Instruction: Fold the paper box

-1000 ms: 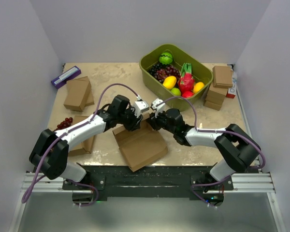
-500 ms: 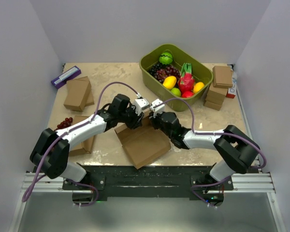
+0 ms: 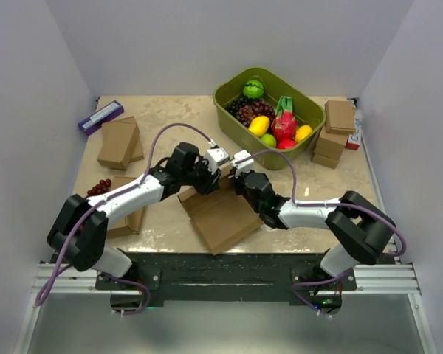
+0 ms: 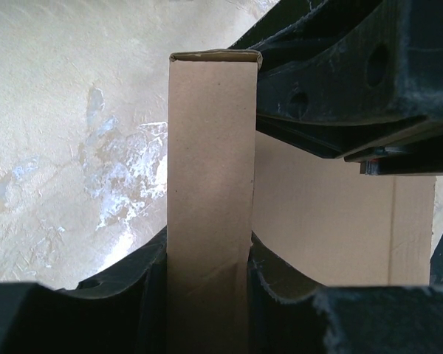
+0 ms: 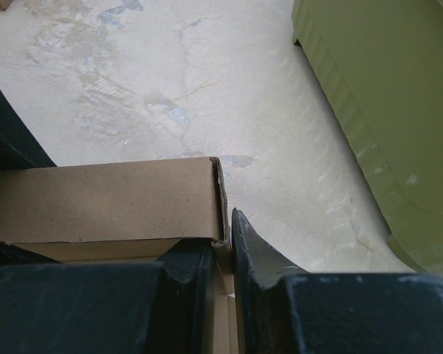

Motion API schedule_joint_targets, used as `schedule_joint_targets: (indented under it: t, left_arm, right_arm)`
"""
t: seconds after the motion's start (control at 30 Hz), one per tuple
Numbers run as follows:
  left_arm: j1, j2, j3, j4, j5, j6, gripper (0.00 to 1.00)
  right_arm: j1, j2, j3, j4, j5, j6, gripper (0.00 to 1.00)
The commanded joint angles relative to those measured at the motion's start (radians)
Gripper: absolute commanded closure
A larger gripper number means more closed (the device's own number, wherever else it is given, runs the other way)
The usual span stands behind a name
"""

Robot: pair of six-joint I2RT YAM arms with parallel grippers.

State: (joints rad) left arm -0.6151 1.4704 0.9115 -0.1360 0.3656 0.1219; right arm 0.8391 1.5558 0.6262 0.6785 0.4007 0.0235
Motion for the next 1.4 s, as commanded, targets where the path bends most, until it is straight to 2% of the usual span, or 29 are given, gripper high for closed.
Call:
schedule_joint_targets:
  t: [0.0, 0.13, 0.2, 0.27, 0.33, 0.47, 0.6, 0.9, 1.37]
  left_arm:
    - [0.014, -0.018, 0.000, -0.053, 0.087, -0.033, 0.75]
    - [0.018, -0.019, 0.000, -0.047, 0.093, -0.039, 0.75]
    - [0.018, -0.012, 0.001, -0.051, 0.087, -0.041, 0.75]
    - [0.018, -0.002, 0.009, -0.059, 0.075, -0.041, 0.75]
    - [0.017, 0.002, 0.015, -0.070, 0.053, -0.039, 0.75]
    - [0.018, -0.001, 0.015, -0.077, 0.035, -0.031, 0.75]
    - [0.018, -0.001, 0.017, -0.083, 0.021, -0.030, 0.75]
    - [0.020, -0.002, 0.020, -0.094, 0.006, -0.031, 0.75]
    - [0.020, -0.001, 0.017, -0.096, 0.029, -0.025, 0.75]
  right_arm:
    - [-0.046, 0.035, -0.013, -0.019, 0.280, 0.009, 1.00]
    - [-0.046, 0.029, -0.008, -0.045, 0.256, 0.042, 1.00]
    - [-0.046, -0.003, -0.016, -0.050, 0.196, 0.065, 0.93]
    - [-0.046, -0.028, -0.028, -0.057, 0.094, 0.084, 0.77]
    - [-0.046, -0.048, -0.031, -0.071, 0.024, 0.096, 0.72]
    - [-0.048, -0.056, -0.052, -0.066, -0.104, 0.130, 0.69]
    - [-0.048, -0.062, -0.080, -0.054, -0.158, 0.148, 0.68]
    - [-0.048, -0.086, -0.128, -0.037, -0.181, 0.171, 0.64]
    - [-0.048, 0.001, -0.065, 0.033, -0.214, 0.159, 0.58]
